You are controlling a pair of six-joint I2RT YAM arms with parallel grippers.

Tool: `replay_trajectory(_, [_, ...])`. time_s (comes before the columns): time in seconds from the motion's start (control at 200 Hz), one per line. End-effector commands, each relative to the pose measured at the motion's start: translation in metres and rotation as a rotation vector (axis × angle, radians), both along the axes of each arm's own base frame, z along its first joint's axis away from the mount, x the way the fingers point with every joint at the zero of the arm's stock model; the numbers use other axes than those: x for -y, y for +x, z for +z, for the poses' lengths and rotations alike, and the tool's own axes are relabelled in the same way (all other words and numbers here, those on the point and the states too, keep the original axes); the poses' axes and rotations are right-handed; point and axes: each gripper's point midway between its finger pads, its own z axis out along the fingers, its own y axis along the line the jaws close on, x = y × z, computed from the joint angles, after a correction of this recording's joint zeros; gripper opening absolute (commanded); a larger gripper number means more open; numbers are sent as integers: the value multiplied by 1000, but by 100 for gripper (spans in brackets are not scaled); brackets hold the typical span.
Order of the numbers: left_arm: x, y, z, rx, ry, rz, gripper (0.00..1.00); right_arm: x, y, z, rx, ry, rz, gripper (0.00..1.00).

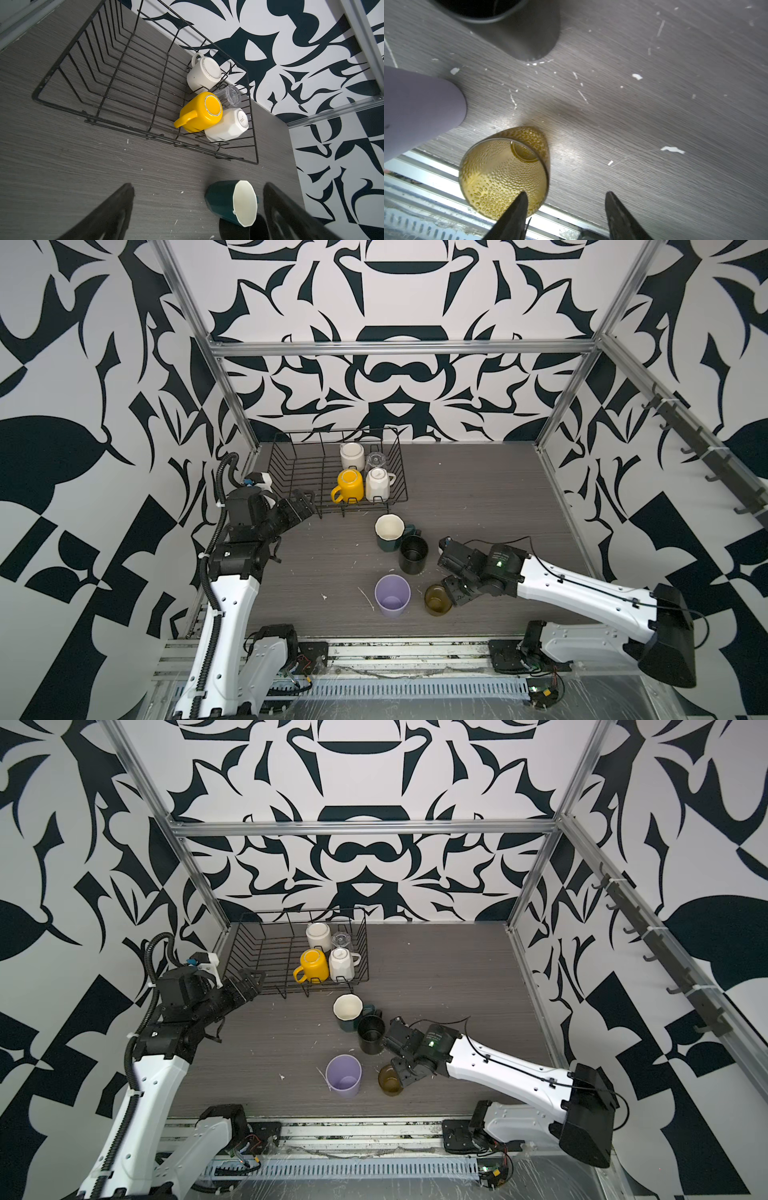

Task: Load cups into a dish rack
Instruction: Pick up the cup from the bottom-center of the table.

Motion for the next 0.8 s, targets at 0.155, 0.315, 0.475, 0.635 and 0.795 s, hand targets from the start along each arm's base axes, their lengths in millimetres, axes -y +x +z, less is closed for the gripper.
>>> replay_trajectory(0.155, [-4,-1,2,21,4,18,100,-17,-3,-23,-48,57,-42,54])
replay_trajectory(0.315, [-4,0,3,28,7,20,100,-17,-2,-37,-58,26,-44,41])
replay_trajectory(0.475, [-5,1,6,39,10,25,100,-13,0,-44,-59,-19,-50,19])
replay_trajectory(0.635, [-6,2,11,63,8,30,100,1,0,-38,-44,-79,-62,0])
replay_trajectory(0.795, [-6,7,17,93,-3,34,99,18,13,-7,22,-60,-113,0])
